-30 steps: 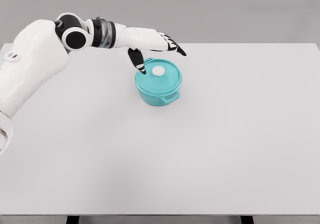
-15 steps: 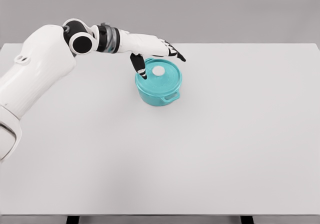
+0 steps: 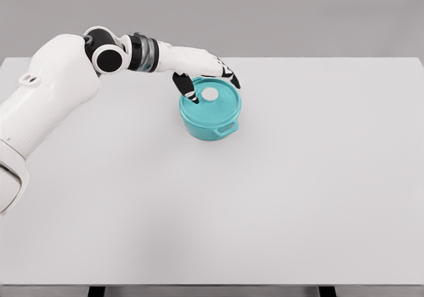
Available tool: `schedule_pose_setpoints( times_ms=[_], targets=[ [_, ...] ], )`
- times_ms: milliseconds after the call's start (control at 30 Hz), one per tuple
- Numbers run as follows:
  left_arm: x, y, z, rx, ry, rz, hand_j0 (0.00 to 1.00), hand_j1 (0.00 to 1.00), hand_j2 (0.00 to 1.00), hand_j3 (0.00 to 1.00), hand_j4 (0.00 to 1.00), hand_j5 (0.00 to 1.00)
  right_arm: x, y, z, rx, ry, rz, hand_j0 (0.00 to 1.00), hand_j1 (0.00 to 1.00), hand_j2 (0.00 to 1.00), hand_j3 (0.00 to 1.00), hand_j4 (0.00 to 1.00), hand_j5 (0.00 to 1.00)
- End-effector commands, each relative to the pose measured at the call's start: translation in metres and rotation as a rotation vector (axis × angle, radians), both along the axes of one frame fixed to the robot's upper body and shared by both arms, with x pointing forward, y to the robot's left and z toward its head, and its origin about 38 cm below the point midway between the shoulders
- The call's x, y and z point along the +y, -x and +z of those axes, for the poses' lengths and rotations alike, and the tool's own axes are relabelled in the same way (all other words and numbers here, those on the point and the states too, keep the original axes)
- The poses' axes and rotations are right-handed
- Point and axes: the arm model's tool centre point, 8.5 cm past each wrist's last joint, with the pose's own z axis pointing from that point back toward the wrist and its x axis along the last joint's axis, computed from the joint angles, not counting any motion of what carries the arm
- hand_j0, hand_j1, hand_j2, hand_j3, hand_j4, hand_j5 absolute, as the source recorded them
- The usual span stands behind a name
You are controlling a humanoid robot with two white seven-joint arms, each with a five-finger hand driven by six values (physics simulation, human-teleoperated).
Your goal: Open the lid of the pot with left arm
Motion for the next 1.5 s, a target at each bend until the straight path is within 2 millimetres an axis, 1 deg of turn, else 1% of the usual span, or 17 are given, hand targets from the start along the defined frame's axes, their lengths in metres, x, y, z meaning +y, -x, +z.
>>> schedule_pose_setpoints(
  times_ms=[0, 167, 233, 267, 333, 367, 533, 600, 800, 900, 1033, 1100, 1167, 1200, 1233, 1267, 1467],
  targets=[
    [0.002, -0.001, 0.0, -0.003, -0.006, 0.006, 0.85, 0.85, 0.85, 0.85, 0.85, 0.85, 0.0, 0.0, 0.0, 0.0, 0.0, 0.001, 1.0, 1.0, 1.0, 1.0, 1.0, 1.0],
    [-0.002, 0.002, -0.009, 0.009, -0.026, -0.007, 0.82, 0.82, 0.82, 0.82, 0.82, 0.82, 0.0, 0.0, 0.0, 0.0, 0.0, 0.001, 1.0, 1.0, 1.0, 1.0, 1.0, 1.0],
    [-0.002, 0.003, -0.008, 0.013, -0.015, -0.008, 0.59, 0.59, 0.59, 0.59, 0.59, 0.59, 0.0, 0.0, 0.0, 0.0, 0.0, 0.001, 1.0, 1.0, 1.0, 1.0, 1.0, 1.0],
    [-0.003, 0.003, -0.008, 0.013, -0.015, -0.01, 0.58, 0.58, 0.58, 0.58, 0.58, 0.58, 0.0, 0.0, 0.0, 0.0, 0.0, 0.001, 1.0, 1.0, 1.0, 1.0, 1.0, 1.0],
    [-0.003, 0.003, -0.007, 0.019, -0.001, -0.009, 0.45, 0.45, 0.45, 0.45, 0.45, 0.45, 0.0, 0.0, 0.0, 0.0, 0.0, 0.001, 1.0, 1.0, 1.0, 1.0, 1.0, 1.0],
    [-0.003, 0.004, -0.006, 0.019, 0.0, -0.011, 0.42, 0.42, 0.42, 0.42, 0.42, 0.42, 0.0, 0.0, 0.0, 0.0, 0.0, 0.001, 1.0, 1.0, 1.0, 1.0, 1.0, 1.0],
    [0.0, 0.003, -0.007, 0.021, -0.002, -0.005, 0.42, 0.42, 0.42, 0.42, 0.42, 0.42, 0.0, 0.0, 0.0, 0.0, 0.0, 0.001, 1.0, 1.0, 1.0, 1.0, 1.0, 1.0],
    [0.002, 0.006, 0.0, 0.015, 0.017, -0.017, 0.43, 0.43, 0.43, 0.43, 0.43, 0.43, 0.0, 0.0, 0.0, 0.0, 0.0, 0.001, 1.0, 1.0, 1.0, 1.0, 1.0, 1.0],
    [0.056, 0.013, 0.04, -0.026, 0.065, 0.005, 0.44, 0.44, 0.44, 0.44, 0.44, 0.44, 0.0, 0.0, 0.0, 0.0, 0.0, 0.001, 1.0, 1.0, 1.0, 1.0, 1.0, 1.0],
    [0.108, 0.022, 0.061, -0.054, 0.067, 0.054, 0.44, 0.44, 0.44, 0.44, 0.44, 0.44, 0.0, 0.0, 0.0, 0.0, 0.0, 0.001, 1.0, 1.0, 1.0, 1.0, 1.0, 1.0],
    [0.154, 0.027, 0.054, -0.045, 0.029, 0.132, 0.45, 0.45, 0.45, 0.45, 0.45, 0.45, 0.0, 0.0, 0.0, 0.0, 0.0, 0.001, 1.0, 1.0, 1.0, 1.0, 1.0, 1.0],
    [0.158, 0.029, 0.048, -0.032, 0.025, 0.139, 0.45, 0.45, 0.45, 0.45, 0.45, 0.45, 0.0, 0.0, 0.0, 0.0, 0.0, 0.001, 1.0, 1.0, 1.0, 1.0, 1.0, 1.0],
    [0.162, 0.03, 0.047, -0.031, 0.022, 0.146, 0.46, 0.46, 0.46, 0.46, 0.46, 0.46, 0.0, 0.0, 0.0, 0.0, 0.0, 0.001, 1.0, 1.0, 1.0, 1.0, 1.0, 1.0],
    [0.162, 0.029, 0.048, -0.033, 0.022, 0.146, 0.53, 0.53, 0.53, 0.53, 0.53, 0.53, 0.0, 0.0, 0.0, 0.0, 0.0, 0.001, 1.0, 1.0, 1.0, 1.0, 1.0, 1.0],
    [0.16, 0.029, 0.046, -0.03, 0.021, 0.144, 0.89, 0.89, 0.89, 0.89, 0.89, 0.89, 0.0, 0.0, 0.0, 0.0, 0.0, 0.001, 1.0, 1.0, 1.0, 1.0, 1.0, 1.0],
    [0.161, 0.029, 0.043, -0.025, 0.02, 0.147, 1.0, 1.0, 1.0, 1.0, 1.0, 1.0, 0.0, 0.0, 0.0, 0.0, 0.0, 0.001, 1.0, 1.0, 1.0, 1.0, 1.0, 1.0],
    [0.161, 0.03, 0.043, -0.025, 0.018, 0.148, 1.0, 1.0, 1.0, 1.0, 1.0, 1.0, 0.0, 0.0, 0.0, 0.0, 0.0, 0.001, 1.0, 1.0, 1.0, 1.0, 1.0, 1.0]
  ],
)
